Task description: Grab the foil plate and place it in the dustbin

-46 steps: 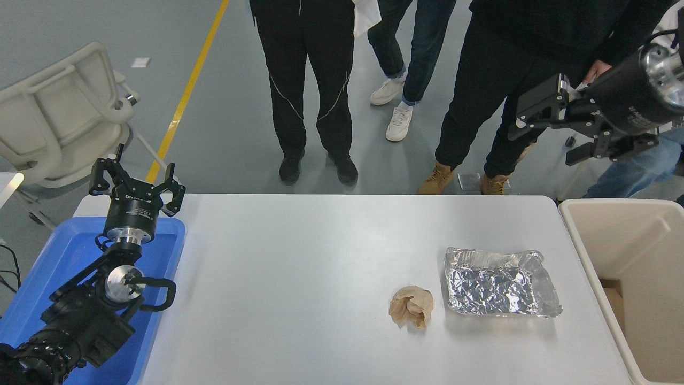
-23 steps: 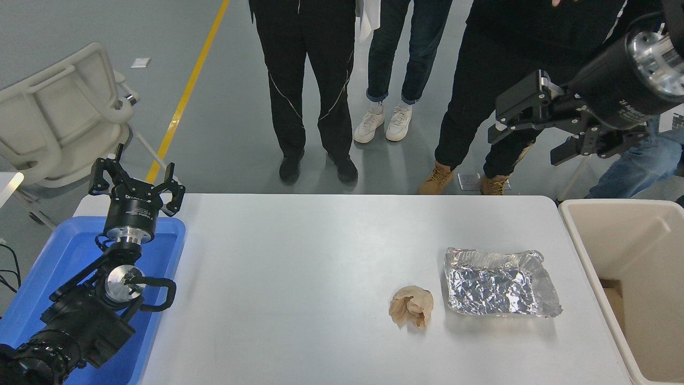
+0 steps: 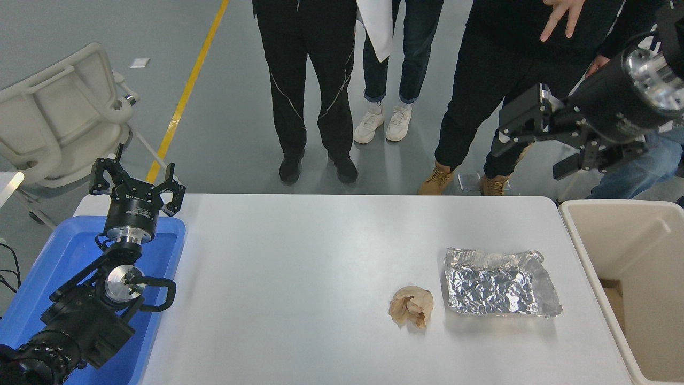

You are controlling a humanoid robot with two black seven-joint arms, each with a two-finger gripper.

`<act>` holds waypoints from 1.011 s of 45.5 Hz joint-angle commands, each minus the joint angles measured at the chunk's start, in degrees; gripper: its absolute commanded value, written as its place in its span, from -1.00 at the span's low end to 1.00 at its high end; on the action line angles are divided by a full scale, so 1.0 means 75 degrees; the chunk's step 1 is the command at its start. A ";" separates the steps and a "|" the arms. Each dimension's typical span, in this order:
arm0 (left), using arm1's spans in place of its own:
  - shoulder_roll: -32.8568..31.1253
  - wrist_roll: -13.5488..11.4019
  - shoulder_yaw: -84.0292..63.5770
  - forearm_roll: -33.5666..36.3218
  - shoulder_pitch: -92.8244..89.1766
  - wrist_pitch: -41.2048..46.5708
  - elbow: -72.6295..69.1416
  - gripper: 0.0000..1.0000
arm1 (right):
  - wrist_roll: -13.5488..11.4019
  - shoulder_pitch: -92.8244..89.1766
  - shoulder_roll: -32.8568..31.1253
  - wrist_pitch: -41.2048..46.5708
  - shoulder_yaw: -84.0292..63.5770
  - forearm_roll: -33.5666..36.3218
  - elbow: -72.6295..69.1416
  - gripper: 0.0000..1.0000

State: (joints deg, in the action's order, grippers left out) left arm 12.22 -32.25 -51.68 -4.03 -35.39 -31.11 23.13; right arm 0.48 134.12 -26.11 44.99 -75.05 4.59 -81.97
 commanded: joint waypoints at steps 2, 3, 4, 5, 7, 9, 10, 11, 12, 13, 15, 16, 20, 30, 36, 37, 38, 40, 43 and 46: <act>0.0000 0.0000 0.0000 -0.0001 -0.0004 0.0000 -0.0002 0.98 | -0.0018 -0.1779 -0.0140 -0.0314 -0.0025 -0.0376 0.0558 1.00; 0.0000 0.0000 0.0000 -0.0001 -0.0004 0.0000 -0.0002 0.98 | -0.0018 -0.1955 -0.0140 -0.0466 -0.0002 -0.0458 0.0640 1.00; 0.0000 0.0000 0.0000 -0.0001 -0.0004 0.0000 0.0009 0.98 | -0.0018 -0.2131 -0.0140 -0.0619 0.0033 -0.0529 0.0699 1.00; 0.0000 0.0000 0.0000 -0.0001 -0.0004 0.0000 -0.0002 0.98 | -0.0018 -0.2318 -0.0140 -0.0783 0.0068 -0.0622 0.0769 1.00; 0.0000 0.0000 0.0000 -0.0001 -0.0004 0.0000 -0.0002 0.98 | -0.0018 -0.2717 -0.0116 -0.1193 0.0115 -0.0728 0.0898 1.00; 0.0000 0.0000 0.0012 -0.0001 -0.0004 0.0000 -0.0002 0.98 | -0.0018 -0.3092 -0.0105 -0.1614 0.0185 -0.0822 0.1062 1.00; 0.0000 0.0000 0.0000 -0.0001 -0.0004 0.0000 0.0009 0.98 | -0.0018 -0.3314 -0.0093 -0.1848 0.0232 -0.0869 0.1167 1.00; 0.0000 0.0000 0.0000 -0.0001 -0.0004 0.0000 -0.0002 0.98 | -0.0018 -0.3548 -0.0081 -0.2106 0.0279 -0.0892 0.1284 1.00; 0.0000 0.0000 0.0000 -0.0001 -0.0004 0.0000 -0.0002 0.98 | -0.0018 -0.3794 -0.0069 -0.2329 0.0338 -0.0927 0.1425 1.00; 0.0000 0.0000 0.0000 -0.0001 0.0008 0.0000 -0.0002 0.98 | -0.0018 -0.4040 -0.0035 -0.2563 0.0385 -0.0951 0.1554 1.00; 0.0000 0.0000 0.0012 -0.0001 0.0008 0.0000 -0.0002 0.98 | -0.0018 -0.4532 0.0071 -0.2974 0.0432 -0.1021 0.1858 1.00; 0.0000 0.0000 0.0000 -0.0001 0.0008 0.0000 -0.0002 0.98 | -0.0018 -0.4744 0.0152 -0.3138 0.0443 -0.1033 0.1999 1.00; 0.0000 0.0000 0.0000 -0.0001 -0.0004 0.0000 0.0009 0.98 | -0.0018 -0.5424 0.0422 -0.3619 0.0467 -0.1115 0.2480 1.00; 0.0000 0.0000 0.0000 -0.0001 -0.0004 0.0000 0.0009 0.98 | -0.0006 -0.6971 0.0552 -0.4241 0.0794 -0.1115 0.3640 1.00; 0.0000 0.0000 0.0000 -0.0001 -0.0004 0.0000 -0.0002 0.98 | 0.0029 -0.7768 0.0715 -0.4265 0.1345 -0.1127 0.4179 1.00; 0.0000 0.0000 0.0000 -0.0001 -0.0004 0.0000 -0.0002 0.98 | 0.0041 -0.7862 0.0751 -0.4276 0.1404 -0.1127 0.4226 1.00; 0.0000 0.0000 0.0000 -0.0001 0.0008 0.0000 -0.0002 0.98 | 0.0041 -0.8037 0.0774 -0.4288 0.1509 -0.1127 0.4343 1.00; 0.0000 0.0000 0.0000 -0.0001 -0.0004 0.0000 -0.0002 0.98 | 0.0053 -0.8214 0.0798 -0.4323 0.1580 -0.1127 0.4461 1.00; 0.0000 0.0000 0.0000 -0.0001 0.0008 0.0000 -0.0002 0.98 | 0.0053 -0.8413 0.0810 -0.4428 0.1639 -0.1127 0.4613 1.00; 0.0000 0.0000 0.0000 -0.0001 0.0008 0.0000 -0.0002 0.98 | 0.0053 -0.8612 0.0810 -0.4511 0.1686 -0.1127 0.4789 1.00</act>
State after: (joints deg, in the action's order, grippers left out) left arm 12.22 -32.26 -51.68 -4.04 -35.37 -31.11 23.14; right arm 0.70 77.82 -21.07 13.80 -65.56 -3.70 -51.91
